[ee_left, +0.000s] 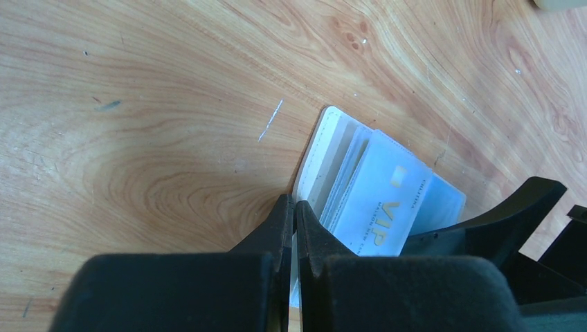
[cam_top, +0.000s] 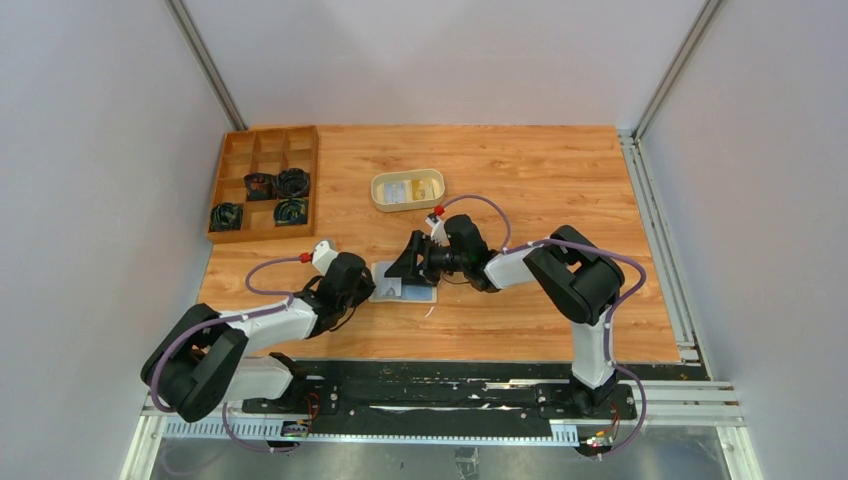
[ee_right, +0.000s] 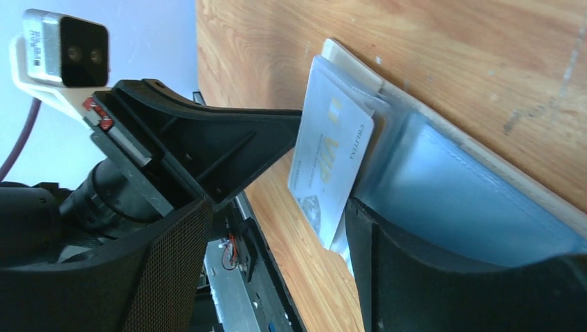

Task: Take the credit cards out of the card holder

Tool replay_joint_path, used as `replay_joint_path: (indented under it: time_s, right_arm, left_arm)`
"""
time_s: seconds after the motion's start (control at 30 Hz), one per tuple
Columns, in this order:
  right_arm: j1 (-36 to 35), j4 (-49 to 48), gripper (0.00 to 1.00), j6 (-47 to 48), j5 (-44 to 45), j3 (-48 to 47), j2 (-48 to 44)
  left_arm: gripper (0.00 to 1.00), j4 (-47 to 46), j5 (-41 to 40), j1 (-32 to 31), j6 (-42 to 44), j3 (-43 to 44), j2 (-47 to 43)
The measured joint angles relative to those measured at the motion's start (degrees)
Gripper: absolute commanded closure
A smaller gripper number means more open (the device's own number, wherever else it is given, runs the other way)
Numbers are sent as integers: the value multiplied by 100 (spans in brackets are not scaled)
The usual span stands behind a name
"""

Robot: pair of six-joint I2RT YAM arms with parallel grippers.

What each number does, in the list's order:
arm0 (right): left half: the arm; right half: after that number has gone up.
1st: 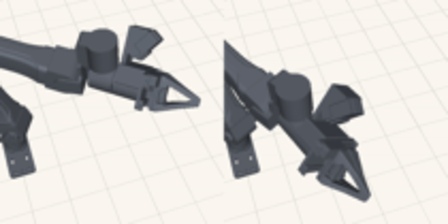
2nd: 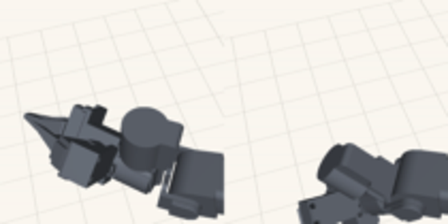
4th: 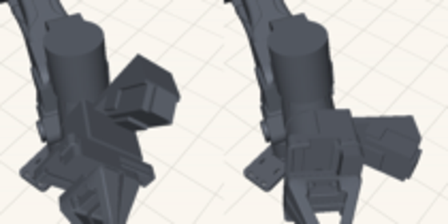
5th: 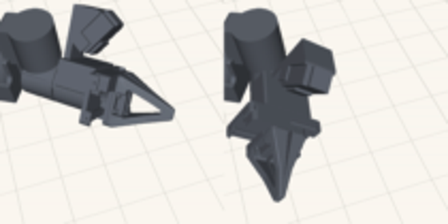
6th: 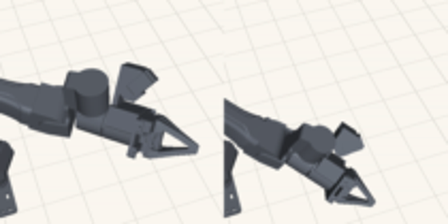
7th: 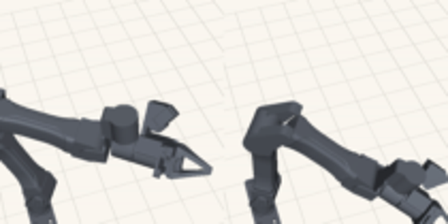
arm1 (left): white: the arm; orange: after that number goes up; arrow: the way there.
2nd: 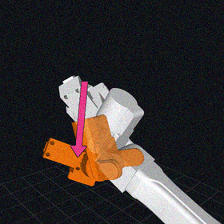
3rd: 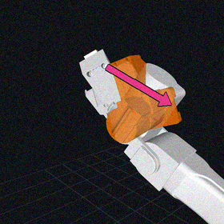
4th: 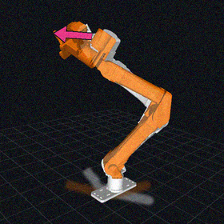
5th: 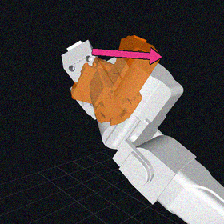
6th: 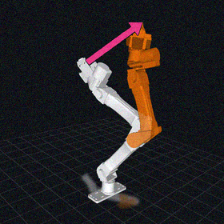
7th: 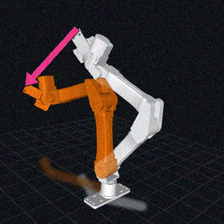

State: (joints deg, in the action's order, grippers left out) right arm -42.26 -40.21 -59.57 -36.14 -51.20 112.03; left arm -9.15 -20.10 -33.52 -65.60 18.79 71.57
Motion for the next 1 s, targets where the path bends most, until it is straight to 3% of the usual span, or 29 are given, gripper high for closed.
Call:
replay_joint_path:
  time_s: [0.37, 1.0]
  right_arm:
    - [-61, -1084, 31, -350, -192, 4, 229]
    - [-186, -205, 33, -20, -199, -326, 328]
  left_arm:
    - [100, -76, -33, -7, 0, 0, 55]
    - [100, -157, -57, -11, -44, 2, 109]
